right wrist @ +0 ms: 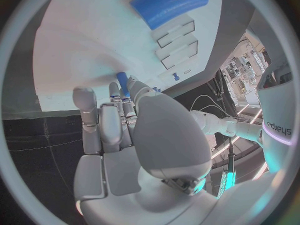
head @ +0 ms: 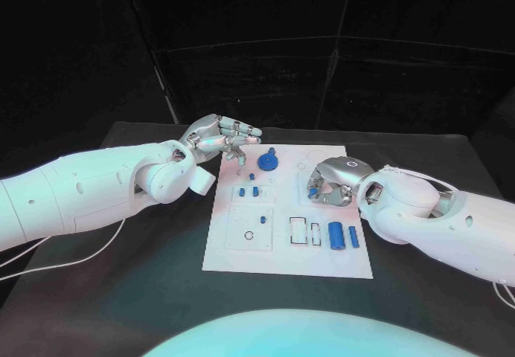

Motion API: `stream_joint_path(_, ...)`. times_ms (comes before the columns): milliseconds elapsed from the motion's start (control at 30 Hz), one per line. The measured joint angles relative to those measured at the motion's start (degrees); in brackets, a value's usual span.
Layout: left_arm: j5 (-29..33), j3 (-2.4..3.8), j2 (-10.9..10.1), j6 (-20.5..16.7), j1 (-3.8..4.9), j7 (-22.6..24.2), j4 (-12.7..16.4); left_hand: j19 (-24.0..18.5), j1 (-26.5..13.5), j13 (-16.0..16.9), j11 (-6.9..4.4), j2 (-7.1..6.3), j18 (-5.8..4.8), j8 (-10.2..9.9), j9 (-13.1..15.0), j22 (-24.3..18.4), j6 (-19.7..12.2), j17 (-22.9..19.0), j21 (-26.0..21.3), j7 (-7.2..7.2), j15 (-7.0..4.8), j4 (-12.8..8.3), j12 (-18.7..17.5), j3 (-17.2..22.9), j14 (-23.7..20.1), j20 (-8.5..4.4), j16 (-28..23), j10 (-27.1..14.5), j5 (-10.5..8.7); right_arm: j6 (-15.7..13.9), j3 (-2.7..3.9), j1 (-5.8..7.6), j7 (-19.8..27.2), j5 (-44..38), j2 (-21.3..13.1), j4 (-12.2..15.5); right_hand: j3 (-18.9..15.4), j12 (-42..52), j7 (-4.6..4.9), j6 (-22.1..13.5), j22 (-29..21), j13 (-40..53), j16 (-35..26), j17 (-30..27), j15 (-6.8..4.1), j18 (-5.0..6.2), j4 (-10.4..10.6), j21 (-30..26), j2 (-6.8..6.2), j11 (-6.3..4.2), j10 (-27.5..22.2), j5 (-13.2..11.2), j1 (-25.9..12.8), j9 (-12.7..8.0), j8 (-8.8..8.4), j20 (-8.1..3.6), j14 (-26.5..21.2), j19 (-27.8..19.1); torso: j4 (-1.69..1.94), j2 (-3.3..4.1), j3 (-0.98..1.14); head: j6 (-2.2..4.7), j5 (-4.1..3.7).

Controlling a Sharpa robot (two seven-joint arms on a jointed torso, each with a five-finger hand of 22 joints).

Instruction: Assemble the parts on the task board

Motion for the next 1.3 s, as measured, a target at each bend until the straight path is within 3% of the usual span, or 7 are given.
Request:
stream_joint_path(600,0.0,0.0,0.01,0.04,0.0,-0.06,-0.08,0.0,0.0,0.0,0.0,0.0,0.0,0.0,0.0,0.01,0.0,-0.04,0.0,0.0,0.0,0.0,0.0,0.0,0.0,0.0,0.0,0.0,0.0,-0.66,-0.03,-0.02,0.02,0.46,-0.17,0.29,3.53,-1.02,-0.23,1.64,1.0,0.0,0.83,0.4,-0.4,0.02,-1.04,0.67,0.46,-0.49,1.93,-0.11,1.08,-0.04,-0.29,-0.42,-0.01,0.4,0.03,-0.01,0.01,-0.04,-0.09)
stream_joint_path(867,0.0,0.0,-0.08,0.04,0.0,-0.07,-0.22,0.0,0.0,0.0,0.0,0.0,0.0,0.0,0.0,0.01,0.0,-0.05,0.0,0.0,0.0,0.0,0.0,0.0,0.0,0.0,0.0,0.0,0.0,-2.15,0.04,-0.01,0.13,0.89,-2.22,3.04,4.53,-1.31,-0.31,2.16,1.68,0.04,1.13,0.77,-0.4,0.01,-1.26,1.28,0.45,-0.5,2.55,-0.22,1.39,0.03,-0.07,-0.43,-0.01,0.8,0.02,-0.09,0.01,0.07,-0.11)
stream_joint_path(967,0.0,0.0,-0.11,0.04,0.0,-0.08,-0.31,0.0,0.0,0.0,0.0,0.0,0.0,0.0,0.0,0.01,0.0,-0.05,0.0,0.0,0.0,0.0,-0.01,0.0,0.0,0.0,0.0,0.0,0.0,-2.71,0.51,-0.02,0.23,1.59,-2.99,4.0,4.53,-1.56,-0.31,2.17,1.68,0.05,1.13,0.77,-0.4,0.01,-1.26,1.28,0.45,-0.5,2.55,-0.22,1.39,0.07,-0.07,-0.43,-0.01,0.8,0.0,-0.12,0.0,0.18,-0.13)
stream_joint_path(1067,0.0,0.0,-0.12,0.04,0.0,-0.08,-0.45,0.0,0.0,0.0,0.0,0.0,0.0,0.0,0.0,0.01,0.0,-0.05,0.0,0.0,0.0,0.0,-0.01,0.0,0.0,0.0,0.0,0.0,0.0,-3.59,1.65,0.06,0.41,2.89,-3.67,5.2,4.67,-1.57,-0.31,2.16,1.74,0.05,1.13,0.77,-0.4,0.02,-1.4,1.28,0.44,-0.5,2.55,-0.22,1.39,0.08,-0.08,-0.43,-0.01,0.8,0.0,-0.12,-0.01,0.35,-0.18)
stream_joint_path(1300,0.0,-0.01,-0.11,0.04,0.0,-0.09,-0.87,0.0,0.0,0.0,0.0,0.0,0.0,0.0,0.0,0.02,0.0,-0.04,0.0,0.0,0.0,0.0,-0.01,0.0,0.0,0.0,0.0,0.0,0.0,-5.65,2.23,0.1,1.29,6.54,-4.18,8.32,4.84,-1.8,-0.31,2.16,1.73,0.05,1.13,0.76,-0.4,0.01,-1.23,1.28,0.27,-0.5,2.55,-0.23,1.36,0.07,-0.12,-0.42,-0.01,0.79,0.06,-0.11,-0.01,0.53,-0.04)
